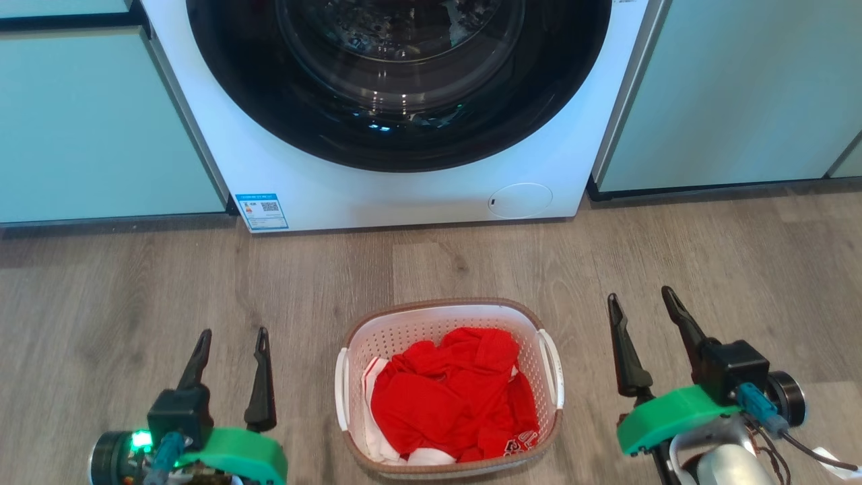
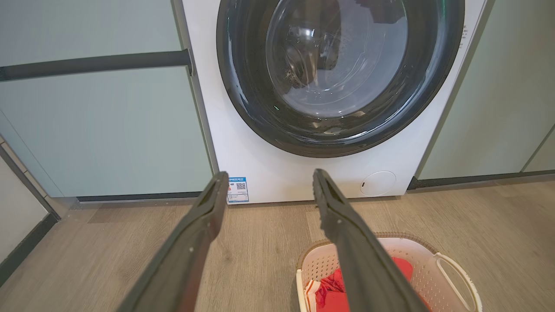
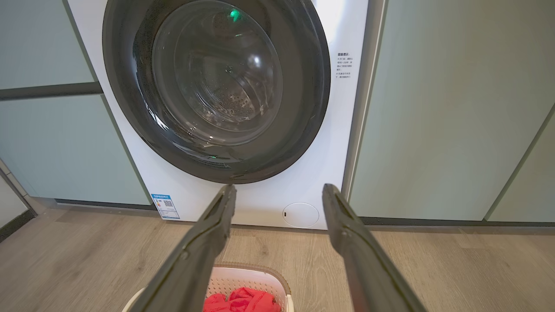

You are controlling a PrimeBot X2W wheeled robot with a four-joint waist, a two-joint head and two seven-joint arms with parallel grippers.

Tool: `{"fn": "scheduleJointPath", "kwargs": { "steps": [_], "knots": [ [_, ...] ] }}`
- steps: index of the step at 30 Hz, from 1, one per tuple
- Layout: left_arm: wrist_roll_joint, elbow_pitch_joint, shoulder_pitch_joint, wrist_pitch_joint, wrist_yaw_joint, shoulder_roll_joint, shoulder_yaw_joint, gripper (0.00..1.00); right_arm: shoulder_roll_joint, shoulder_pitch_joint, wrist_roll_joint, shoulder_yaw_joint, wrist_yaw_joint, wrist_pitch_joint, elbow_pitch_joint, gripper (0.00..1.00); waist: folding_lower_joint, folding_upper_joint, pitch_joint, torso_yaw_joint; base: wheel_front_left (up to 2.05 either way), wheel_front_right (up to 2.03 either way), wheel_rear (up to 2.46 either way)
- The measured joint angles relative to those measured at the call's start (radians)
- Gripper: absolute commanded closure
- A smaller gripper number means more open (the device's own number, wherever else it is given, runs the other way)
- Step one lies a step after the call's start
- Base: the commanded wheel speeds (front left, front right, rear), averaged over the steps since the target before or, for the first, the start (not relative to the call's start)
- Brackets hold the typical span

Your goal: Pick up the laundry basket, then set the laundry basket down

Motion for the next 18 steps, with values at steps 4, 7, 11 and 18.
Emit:
{"fn": "scheduleJointPath", "kwargs": {
  "steps": [4, 7, 11, 18],
  "knots": [
    [0.0, 0.0, 0.0, 0.0, 0.0, 0.0, 0.001, 0.0, 0.0, 0.0, 0.0, 0.0, 0.0, 0.0, 0.0, 0.0, 0.0, 0.0, 0.0, 0.0, 0.0, 0.0, 0.0],
    [0.0, 0.001, 0.0, 0.0, 0.0, 0.0, 0.002, 0.0, 0.0, 0.0, 0.0, -0.001, 0.0, 0.0, 0.0, 0.0, 0.0, 0.0, 0.0, 0.0, 0.0, 0.0, 0.0],
    [0.0, 0.001, 0.0, 0.0, 0.0, 0.0, 0.003, 0.0, 0.0, 0.0, 0.0, -0.001, 0.0, 0.0, 0.0, 0.0, 0.0, 0.0, 0.001, -0.001, 0.0, 0.0, 0.0],
    [0.0, 0.001, 0.0, 0.0, -0.001, 0.0, 0.003, 0.0, 0.0, 0.0, 0.0, -0.002, 0.0, 0.0, 0.0, 0.0, 0.0, 0.0, 0.005, -0.002, 0.0, 0.0, 0.0]
  ]
}}
